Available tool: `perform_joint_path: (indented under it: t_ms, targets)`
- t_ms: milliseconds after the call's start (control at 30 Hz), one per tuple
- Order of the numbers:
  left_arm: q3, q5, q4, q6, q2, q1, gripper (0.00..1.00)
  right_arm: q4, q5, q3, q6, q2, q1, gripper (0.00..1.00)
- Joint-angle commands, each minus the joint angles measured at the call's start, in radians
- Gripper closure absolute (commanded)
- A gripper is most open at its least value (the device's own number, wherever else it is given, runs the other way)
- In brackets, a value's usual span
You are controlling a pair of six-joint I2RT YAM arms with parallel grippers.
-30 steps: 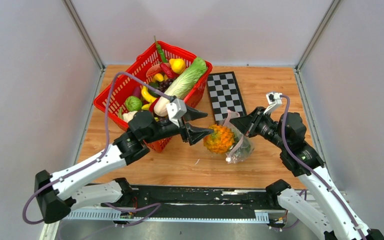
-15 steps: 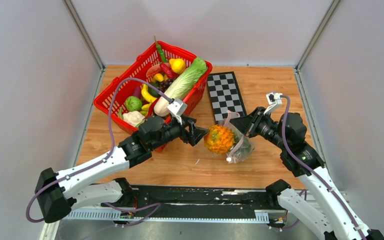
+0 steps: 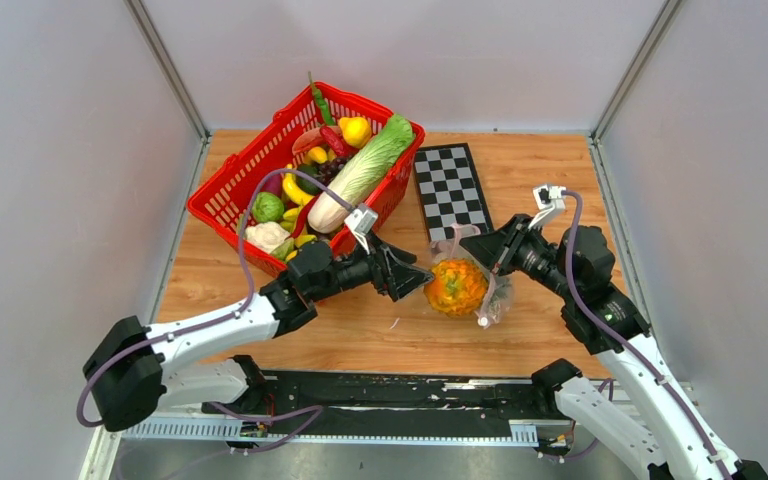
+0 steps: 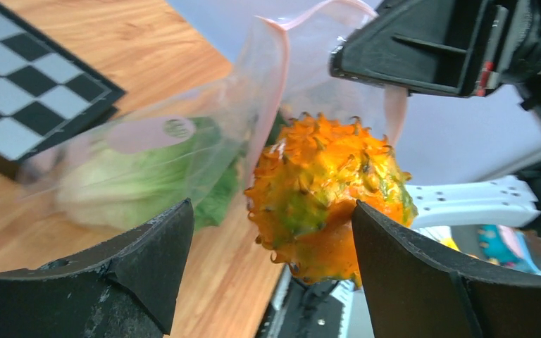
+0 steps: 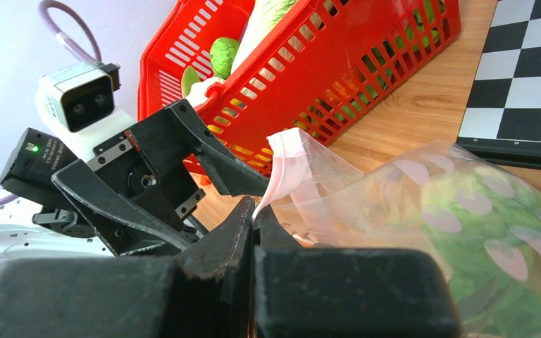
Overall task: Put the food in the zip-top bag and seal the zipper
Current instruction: Adjust the fake fruit in the zipper food storage bag.
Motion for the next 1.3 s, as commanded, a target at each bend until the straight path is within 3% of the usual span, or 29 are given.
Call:
perform_joint_path:
  t_ms: [0, 167, 633, 800, 967, 1133, 1267]
  targets:
    - [0.003, 0.15, 0.268, -0.131, 0.072, 0.002, 0.12, 0.085, -0.033, 0.045, 0.028, -0.003, 0.006, 0.98]
    - [0.009, 0.217, 0.408, -0.204, 0.154, 0.002, 0.14, 0.087, -0.039, 0.048, 0.033, 0.0, 0.007, 0.98]
    - [0.051, 0.219, 0.408, -0.189, 0.207, -0.043, 0.13, 0.083, -0.039, 0.06, 0.036, 0.027, 0.006, 0.97]
    - [0.075, 0.224, 0.224, -0.079, 0.159, -0.041, 0.11, 0.067, -0.022, 0.065, 0.026, 0.021, 0.007, 0.97]
    - [0.103, 0.112, -0.085, 0.105, 0.049, -0.041, 0.07, 0.056, -0.02, 0.072, 0.019, 0.023, 0.007, 0.97]
    - [0.106, 0.134, -0.123, 0.126, 0.032, -0.059, 0.05, 0.067, -0.028, 0.072, 0.025, 0.034, 0.006, 0.96]
    - [0.119, 0.053, -0.17, 0.218, 0.024, -0.136, 0.0, 0.065, -0.03, 0.078, 0.027, 0.049, 0.007, 0.96]
